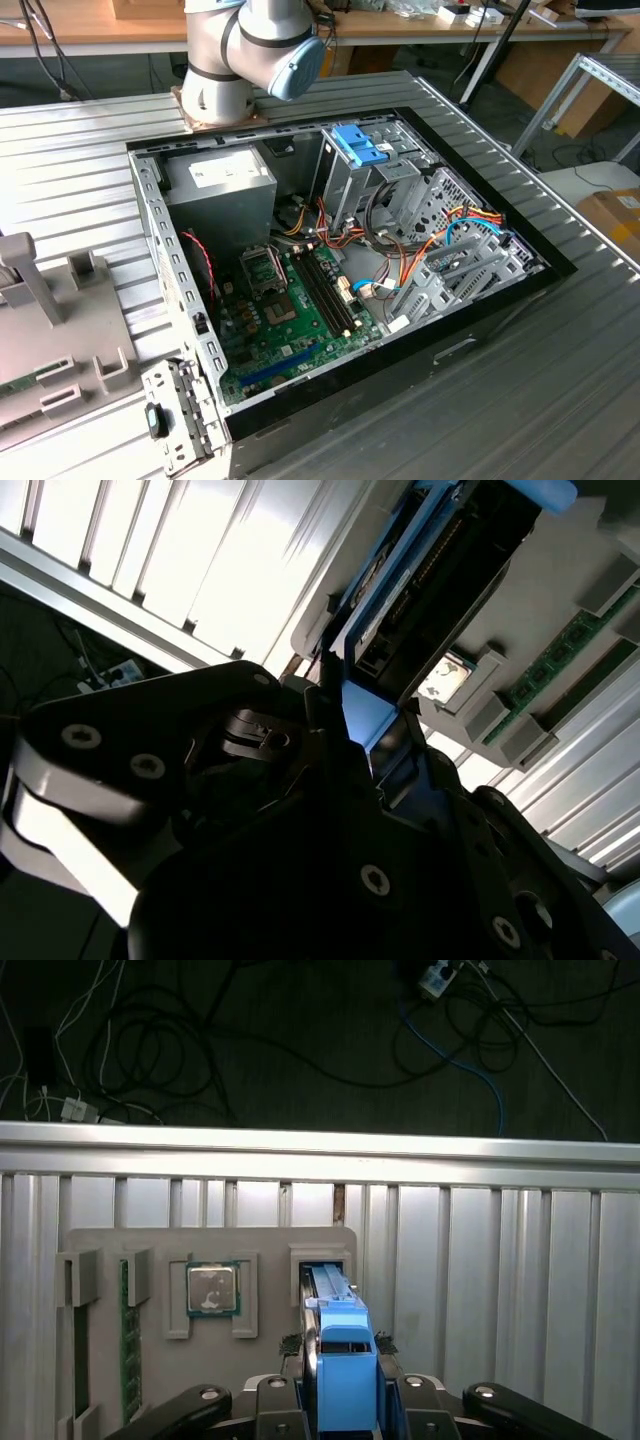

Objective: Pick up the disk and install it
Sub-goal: 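Pick up the disk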

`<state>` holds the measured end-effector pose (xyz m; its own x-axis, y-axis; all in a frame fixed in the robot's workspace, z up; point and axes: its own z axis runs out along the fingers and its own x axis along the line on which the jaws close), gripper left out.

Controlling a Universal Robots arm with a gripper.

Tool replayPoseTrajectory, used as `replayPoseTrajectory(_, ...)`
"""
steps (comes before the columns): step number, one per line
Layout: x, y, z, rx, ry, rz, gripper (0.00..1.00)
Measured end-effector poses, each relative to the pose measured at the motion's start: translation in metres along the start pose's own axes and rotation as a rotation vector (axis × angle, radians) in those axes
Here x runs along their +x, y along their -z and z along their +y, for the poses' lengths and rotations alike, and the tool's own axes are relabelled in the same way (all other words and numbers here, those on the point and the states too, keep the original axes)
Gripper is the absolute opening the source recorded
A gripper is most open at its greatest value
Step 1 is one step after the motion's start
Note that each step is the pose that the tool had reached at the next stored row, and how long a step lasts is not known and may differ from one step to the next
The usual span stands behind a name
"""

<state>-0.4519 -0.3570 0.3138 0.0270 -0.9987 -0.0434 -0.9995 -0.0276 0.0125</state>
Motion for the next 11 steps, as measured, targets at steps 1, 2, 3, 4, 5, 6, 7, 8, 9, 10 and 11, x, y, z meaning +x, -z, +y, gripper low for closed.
replayPoseTrajectory(1,-0.0002,0.005,0.0001,-0.0006,0.0,0.0003,0.36)
replayPoseTrajectory(2,-0.0004,0.0078,0.0001,-0.0004,0.0,0.0002,0.36)
replayPoseTrajectory(3,-0.0005,0.0111,0.0002,-0.0005,0.0,0.0003,0.36)
replayPoseTrajectory(4,-0.0007,0.017,0.0002,-0.0006,0.0,0.0004,0.36)
replayPoseTrajectory(5,-0.0011,0.0256,0.0003,-0.0005,0.0,0.0003,0.36)
replayPoseTrajectory(6,-0.0013,0.0304,0.0004,-0.0006,0.0,0.0003,0.36)
replayPoseTrajectory(7,-0.0015,0.0349,0.0005,-0.0005,0.0,0.0003,0.36)
replayPoseTrajectory(8,-0.0018,0.0412,0.0006,-0.0007,0.0,0.0004,0.36)
replayPoseTrajectory(9,-0.002,0.046,0.0006,-0.0005,0.0,0.0003,0.36)
replayPoseTrajectory(10,-0.0024,0.0548,0.0007,-0.0006,0.0,0.0003,0.36)
replayPoseTrajectory(11,-0.0029,0.0661,0.0009,-0.0007,0.0,0.0004,0.36)
